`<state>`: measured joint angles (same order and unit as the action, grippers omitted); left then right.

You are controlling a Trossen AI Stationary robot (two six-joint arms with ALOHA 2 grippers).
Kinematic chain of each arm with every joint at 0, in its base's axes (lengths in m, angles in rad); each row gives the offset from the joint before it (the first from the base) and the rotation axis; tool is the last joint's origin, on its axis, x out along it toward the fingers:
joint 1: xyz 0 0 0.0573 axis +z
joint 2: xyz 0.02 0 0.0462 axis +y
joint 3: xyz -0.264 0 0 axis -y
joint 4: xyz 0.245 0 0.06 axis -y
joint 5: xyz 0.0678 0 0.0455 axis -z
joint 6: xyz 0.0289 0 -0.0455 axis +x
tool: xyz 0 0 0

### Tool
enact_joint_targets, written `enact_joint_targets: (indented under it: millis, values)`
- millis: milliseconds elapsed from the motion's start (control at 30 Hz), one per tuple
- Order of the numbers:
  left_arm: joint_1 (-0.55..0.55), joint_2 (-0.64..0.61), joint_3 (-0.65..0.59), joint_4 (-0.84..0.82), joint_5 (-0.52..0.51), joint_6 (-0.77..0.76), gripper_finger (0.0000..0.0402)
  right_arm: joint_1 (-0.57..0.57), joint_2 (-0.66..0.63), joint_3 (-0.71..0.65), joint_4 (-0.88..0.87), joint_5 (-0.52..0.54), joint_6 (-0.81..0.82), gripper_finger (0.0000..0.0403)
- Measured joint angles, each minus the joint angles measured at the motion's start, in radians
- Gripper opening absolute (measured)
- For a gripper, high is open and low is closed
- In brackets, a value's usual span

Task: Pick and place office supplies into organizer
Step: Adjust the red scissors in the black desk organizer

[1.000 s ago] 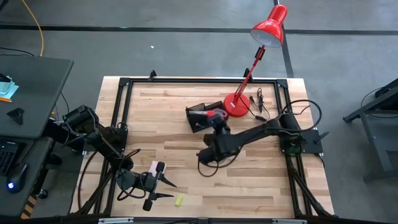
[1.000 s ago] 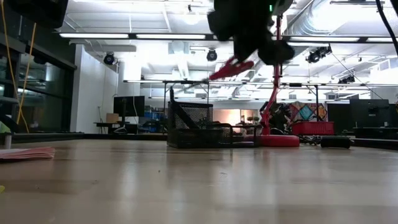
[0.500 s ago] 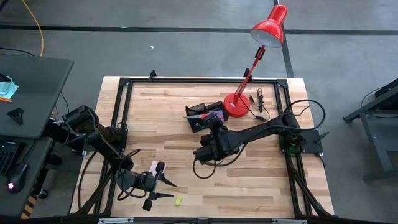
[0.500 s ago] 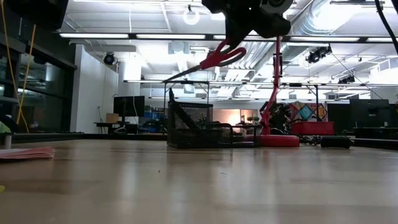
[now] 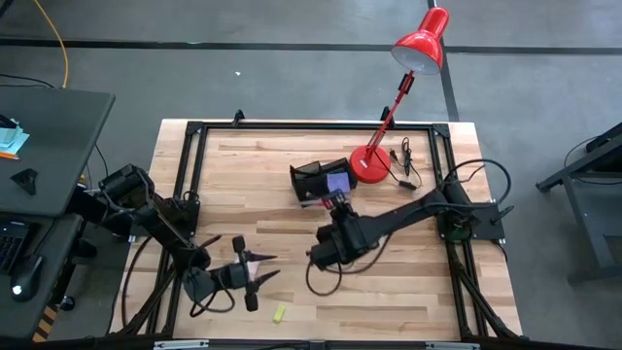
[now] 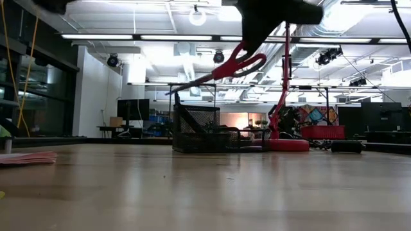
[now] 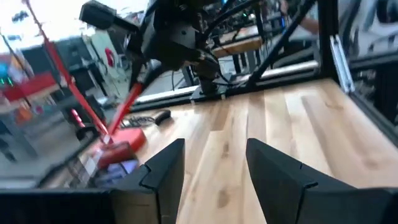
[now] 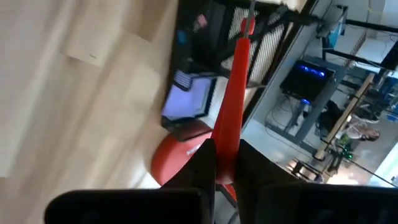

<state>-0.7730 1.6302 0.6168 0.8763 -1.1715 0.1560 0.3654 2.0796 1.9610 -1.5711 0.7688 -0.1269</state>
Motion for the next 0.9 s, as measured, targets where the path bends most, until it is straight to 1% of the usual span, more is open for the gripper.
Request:
enact_joint_targets:
  millis: [67,133,200,333,500,600,767,900]
  values:
    - [0.019,0.0,0.034,-0.07,0.003,0.011,0.0161,0.032,0.0,0.0,0.0,-0.007,0.029,0.0014]
    - [0.055,0.0,0.068,-0.154,0.011,-0.022,0.0161,0.064,0.0,0.0,0.0,-0.028,0.065,0.0014]
    - [0.093,0.0,0.103,-0.224,0.045,-0.056,0.0161,0.101,0.0,0.0,0.0,-0.055,0.102,0.0012]
    - [0.179,0.0,0.176,-0.397,0.174,-0.157,0.0161,0.169,0.0,0.0,0.0,-0.064,0.166,0.0012]
    - [0.283,0.0,0.271,-0.606,0.395,-0.255,0.0161,0.224,0.0,0.0,0.0,-0.064,0.213,0.0012]
    - [0.323,0.0,0.31,-0.645,0.459,-0.275,0.0161,0.236,0.0,0.0,0.0,-0.069,0.234,0.0011]
    - [0.363,0.0,0.334,-0.666,0.494,-0.268,0.0161,0.244,0.0,0.0,0.0,-0.074,0.24,0.0012]
    - [0.401,0.01,0.337,-0.658,0.546,-0.275,0.0161,0.244,0.0,0.0,0.001,-0.075,0.242,0.0011]
